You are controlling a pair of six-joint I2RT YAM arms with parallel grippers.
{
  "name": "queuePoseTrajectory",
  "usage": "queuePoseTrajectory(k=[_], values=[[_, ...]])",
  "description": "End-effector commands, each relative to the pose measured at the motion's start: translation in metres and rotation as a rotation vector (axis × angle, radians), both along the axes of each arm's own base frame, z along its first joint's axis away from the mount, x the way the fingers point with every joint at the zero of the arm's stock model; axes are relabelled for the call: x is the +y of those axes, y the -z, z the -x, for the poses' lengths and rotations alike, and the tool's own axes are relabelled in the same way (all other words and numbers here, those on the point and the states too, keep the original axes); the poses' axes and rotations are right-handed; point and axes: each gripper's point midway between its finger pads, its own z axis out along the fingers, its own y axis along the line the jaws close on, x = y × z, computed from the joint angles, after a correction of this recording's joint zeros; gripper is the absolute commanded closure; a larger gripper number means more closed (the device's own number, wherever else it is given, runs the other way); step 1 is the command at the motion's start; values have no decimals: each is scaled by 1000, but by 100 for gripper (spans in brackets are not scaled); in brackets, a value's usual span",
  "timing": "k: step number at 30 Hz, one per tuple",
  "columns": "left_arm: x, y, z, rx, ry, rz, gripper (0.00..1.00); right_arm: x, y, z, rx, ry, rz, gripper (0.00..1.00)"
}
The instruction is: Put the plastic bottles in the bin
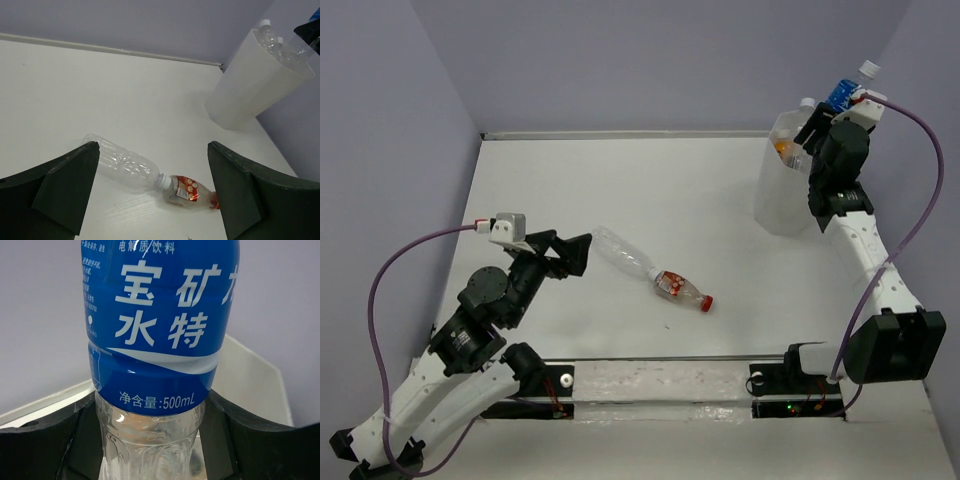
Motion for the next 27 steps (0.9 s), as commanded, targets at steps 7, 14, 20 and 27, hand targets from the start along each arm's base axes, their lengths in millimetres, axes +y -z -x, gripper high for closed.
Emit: queuePoseTrajectory(k=[7,14,20,27], values=[[-14,-8,1,-54,84,-30,1,-60,-8,1,-82,221,52,54],[-14,-7,2,-52,88,-28,1,-67,25,-3,-8,240,77,48],[-17,-1,-2,-26,82,-45,1,-61,33,5,-9,205,61,30],[-20,7,-8,3,75,-59,1,-58,29,11,16,185,68,3]])
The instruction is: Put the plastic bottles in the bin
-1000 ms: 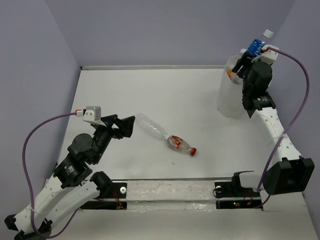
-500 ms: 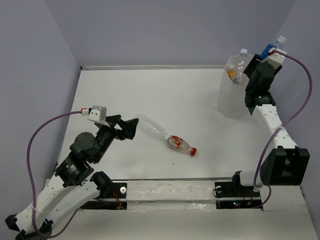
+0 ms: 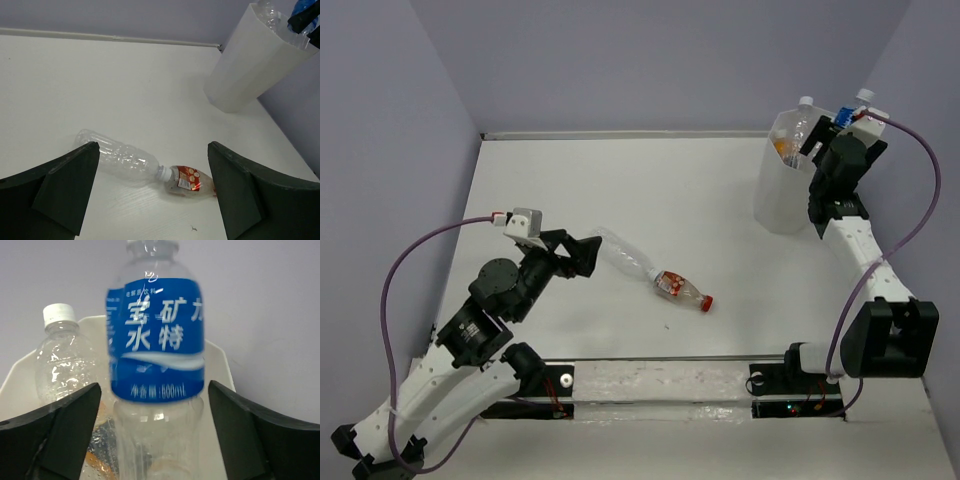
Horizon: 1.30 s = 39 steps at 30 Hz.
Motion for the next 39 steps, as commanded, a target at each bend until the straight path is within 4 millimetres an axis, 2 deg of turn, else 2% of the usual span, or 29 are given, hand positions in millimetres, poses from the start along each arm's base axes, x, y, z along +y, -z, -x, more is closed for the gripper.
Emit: queuePoseTrajectory(k=[1,7,11,12,14,17,19,20,21,23,24,27,28,30,31,32,35,36,39], values=[[-3,-4,-6,-14,1,0,1,-1,-19,8,-41,-3,2,2],[-5,5,-12,20,-13,-14,1,2,-40,13,-69,-17,-12,1],[-6,13,-17,51,-26,-24,1,4,-57,31,-117,-20,-52,2],[-6,16,-20,67,-35,-27,1,9,-55,34,-108,-43,-66,2],[-6,21,-23,86,-42,-31,1,17,-65,48,-154,-83,-111,4],[-8,31,-28,126,-52,-44,1,39,-69,65,-176,-197,-163,4],[-11,39,-32,159,-59,-57,1,62,-71,69,-175,-328,-185,5],[-11,43,-34,179,-67,-47,1,70,-66,72,-152,-369,-205,5],[-14,50,-37,209,-68,-56,1,91,-62,76,-124,-467,-221,5],[-16,59,-42,251,-80,-49,1,118,-56,81,-90,-587,-248,7],[-20,68,-46,295,-85,-36,1,146,-46,87,-46,-705,-269,8],[-22,82,-54,377,-119,19,1,192,-20,98,53,-866,-273,14],[-26,88,-56,399,-115,35,1,222,-1,106,114,-955,-272,15],[-30,98,-58,430,-121,73,1,247,25,116,207,-1039,-247,18],[-35,98,-62,435,-127,127,1,269,40,124,256,-1103,-235,18],[-37,101,-64,444,-133,148,1,278,58,129,303,-1134,-231,20],[-45,121,-71,504,-156,175,1,301,89,147,406,-1226,-204,19],[-49,131,-78,525,-164,172,1,311,106,158,472,-1260,-196,15],[-54,156,-84,589,-194,148,1,333,134,177,568,-1341,-156,7]])
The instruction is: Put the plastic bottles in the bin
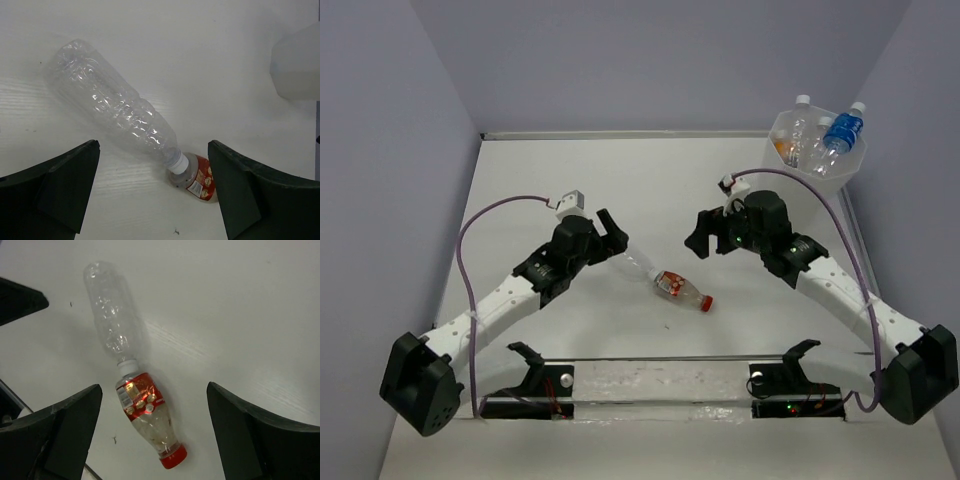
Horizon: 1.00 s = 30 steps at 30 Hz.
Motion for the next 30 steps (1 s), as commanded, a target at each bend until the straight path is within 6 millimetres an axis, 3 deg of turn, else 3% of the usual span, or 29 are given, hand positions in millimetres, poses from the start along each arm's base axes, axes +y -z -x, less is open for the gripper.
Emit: queuePoseTrajectory(k=[1,3,5,10,20,23,25,26,29,30], values=[[-14,20,-17,58,-49,59,1,33,23,31,33,-188,65,6],[-18,21,-20,68,-52,68,1,48,38,42,57,-253,105,3],[-18,19,-21,64,-56,73,1,54,59,40,94,-261,160,1],[0,-8,-22,-12,-101,35,1,69,101,44,170,-326,282,1],[30,-52,-14,-126,-114,-78,1,74,145,57,277,-377,394,1],[35,-68,-11,-168,-100,-97,1,72,156,57,302,-367,420,8],[37,-76,-9,-189,-86,-111,1,69,157,59,306,-357,436,17],[39,-80,-9,-200,-79,-127,1,66,157,61,312,-348,443,27],[43,-86,-6,-221,-70,-148,1,57,142,61,290,-308,444,32],[44,-87,-6,-227,-70,-154,1,56,136,61,285,-295,437,42]])
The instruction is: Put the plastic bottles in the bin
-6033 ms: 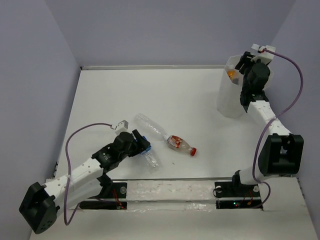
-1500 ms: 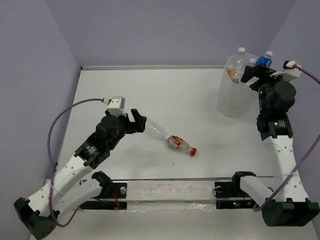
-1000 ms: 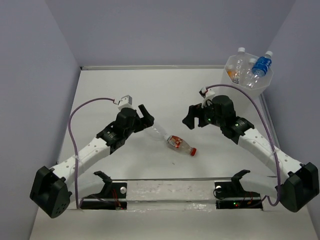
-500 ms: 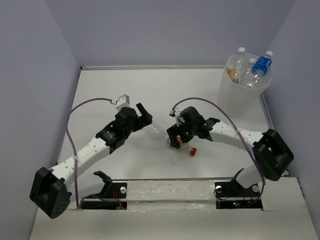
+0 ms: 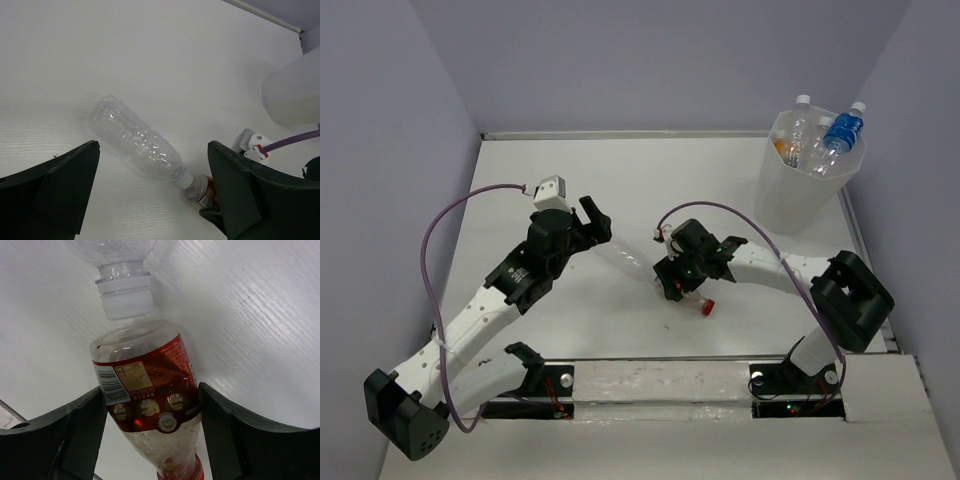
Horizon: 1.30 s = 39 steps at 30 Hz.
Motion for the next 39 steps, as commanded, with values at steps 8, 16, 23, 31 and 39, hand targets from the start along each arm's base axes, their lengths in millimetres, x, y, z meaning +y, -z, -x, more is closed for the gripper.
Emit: queuePoseTrajectory(k=[8,16,23,31,39], values=[[21,-35,4,-127,12,-107,1,-30,-123,-6,-236,163,-76,58],[9,-30,9,-150,100,-94,1,-116,-348,-113,-892,702,-170,62],[12,-39,18,-194,119,-70,1,-208,-434,-184,-1172,974,-161,64],[8,-42,23,-204,138,-66,1,-282,-416,-223,-1202,1104,-12,67],[6,-40,22,-199,144,-68,1,-314,-317,-251,-1099,1130,-34,68]])
